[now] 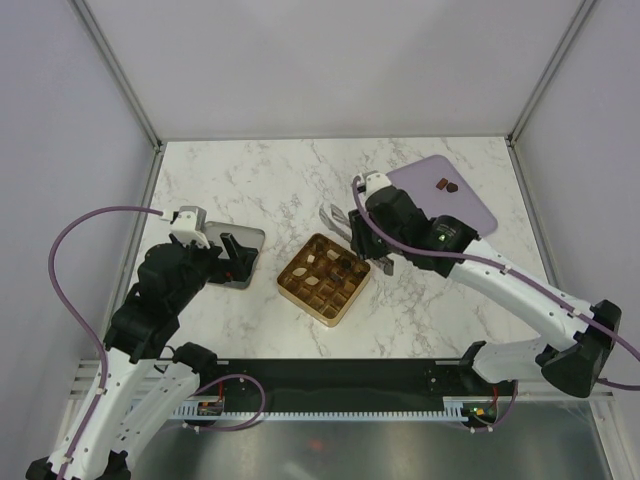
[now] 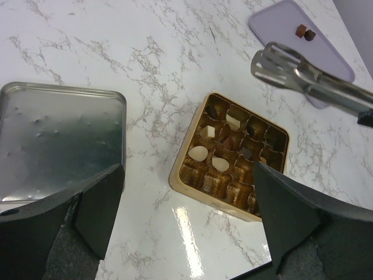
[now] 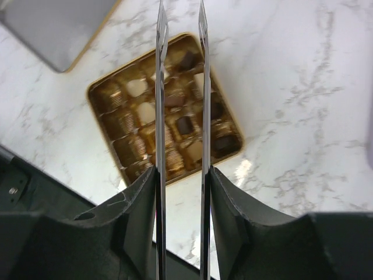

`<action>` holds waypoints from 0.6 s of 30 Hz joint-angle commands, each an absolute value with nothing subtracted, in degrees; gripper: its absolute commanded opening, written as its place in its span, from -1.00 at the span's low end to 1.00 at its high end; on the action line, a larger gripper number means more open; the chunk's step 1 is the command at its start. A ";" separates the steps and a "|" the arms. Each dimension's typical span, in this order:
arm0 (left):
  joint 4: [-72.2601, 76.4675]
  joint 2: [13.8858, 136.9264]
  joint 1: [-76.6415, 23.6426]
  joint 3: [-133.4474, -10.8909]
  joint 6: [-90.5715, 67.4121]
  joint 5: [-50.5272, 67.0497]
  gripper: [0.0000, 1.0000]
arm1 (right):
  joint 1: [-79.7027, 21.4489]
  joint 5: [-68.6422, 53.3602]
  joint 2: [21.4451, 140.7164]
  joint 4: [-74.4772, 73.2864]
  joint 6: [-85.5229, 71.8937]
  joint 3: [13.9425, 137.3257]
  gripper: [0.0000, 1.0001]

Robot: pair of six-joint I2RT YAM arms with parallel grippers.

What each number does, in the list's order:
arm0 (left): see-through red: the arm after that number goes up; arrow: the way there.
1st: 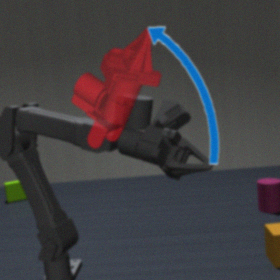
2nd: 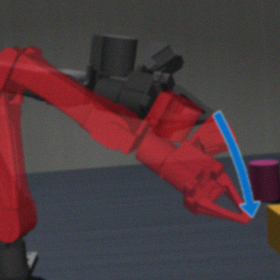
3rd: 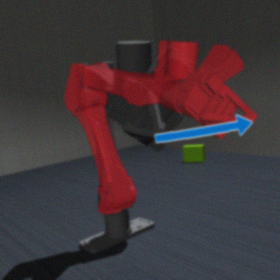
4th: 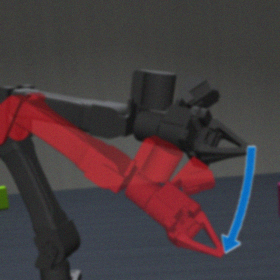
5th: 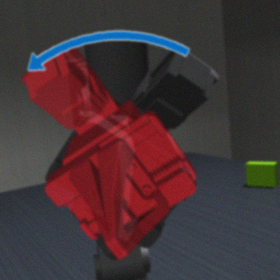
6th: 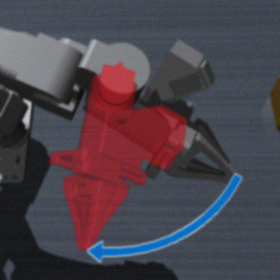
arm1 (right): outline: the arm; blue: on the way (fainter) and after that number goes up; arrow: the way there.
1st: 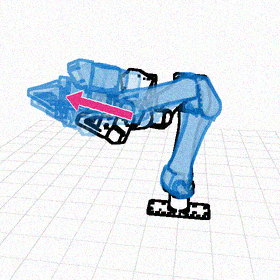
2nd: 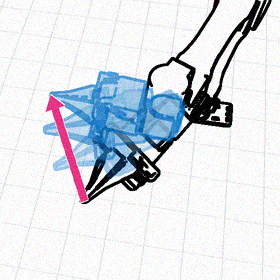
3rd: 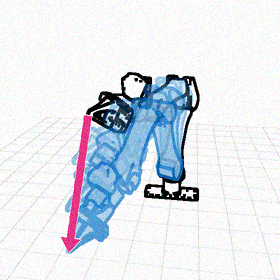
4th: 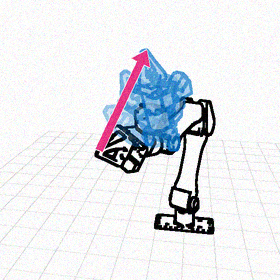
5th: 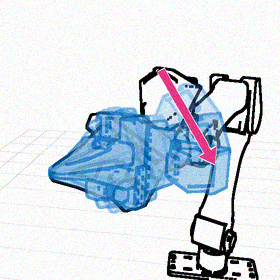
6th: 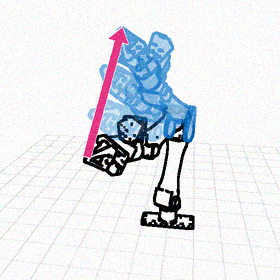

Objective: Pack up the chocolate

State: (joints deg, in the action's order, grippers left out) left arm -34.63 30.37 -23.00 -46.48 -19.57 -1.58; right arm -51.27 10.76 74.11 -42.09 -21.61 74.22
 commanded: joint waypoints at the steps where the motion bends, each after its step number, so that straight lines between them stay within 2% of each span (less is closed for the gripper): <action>1: -33.93 29.88 -23.29 -46.23 -19.07 -2.64 0.99 | -42.58 13.01 73.39 -42.72 -19.25 76.20 -0.07; 11: -33.84 29.44 -23.29 -45.97 -19.16 -1.85 0.99 | -18.58 13.72 79.53 -39.21 -16.70 76.47 -0.06; 18: -33.93 30.24 -23.29 -46.06 -19.16 -1.76 0.99 | -8.36 9.41 84.28 -34.02 -17.67 73.39 -0.03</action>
